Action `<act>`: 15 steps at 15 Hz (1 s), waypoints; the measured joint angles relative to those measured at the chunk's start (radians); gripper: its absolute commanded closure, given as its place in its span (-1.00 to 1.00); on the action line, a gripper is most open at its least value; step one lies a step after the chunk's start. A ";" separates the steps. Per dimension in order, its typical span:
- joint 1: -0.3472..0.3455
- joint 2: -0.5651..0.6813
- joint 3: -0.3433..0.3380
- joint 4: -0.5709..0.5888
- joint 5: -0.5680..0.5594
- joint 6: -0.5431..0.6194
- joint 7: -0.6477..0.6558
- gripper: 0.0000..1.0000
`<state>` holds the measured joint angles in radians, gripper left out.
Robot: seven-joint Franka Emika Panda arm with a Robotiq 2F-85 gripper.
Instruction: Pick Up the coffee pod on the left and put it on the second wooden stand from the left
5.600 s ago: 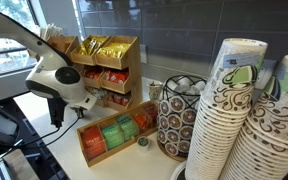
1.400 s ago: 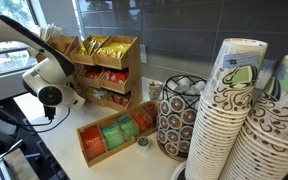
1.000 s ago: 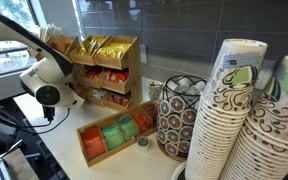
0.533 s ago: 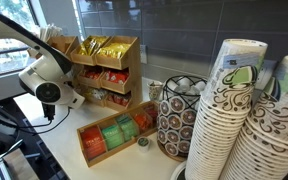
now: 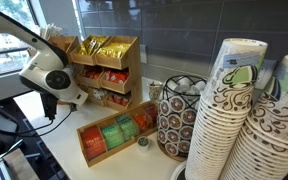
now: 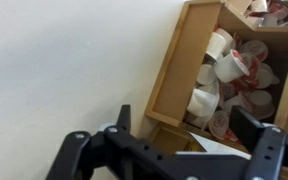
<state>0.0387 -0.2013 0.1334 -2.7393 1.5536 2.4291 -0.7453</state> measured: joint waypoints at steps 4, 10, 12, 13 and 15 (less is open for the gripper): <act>-0.023 -0.039 -0.029 0.001 -0.203 0.001 0.116 -1.00; -0.057 -0.161 -0.087 0.002 -0.589 -0.008 0.230 -1.00; -0.090 -0.232 -0.086 -0.009 -0.638 -0.041 0.226 -1.00; -0.112 -0.266 -0.083 -0.004 -0.654 -0.069 0.219 -1.00; -0.156 -0.337 -0.082 0.003 -0.693 -0.148 0.207 -1.00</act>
<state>-0.1168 -0.5387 0.0510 -2.7367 0.8602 2.2808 -0.5383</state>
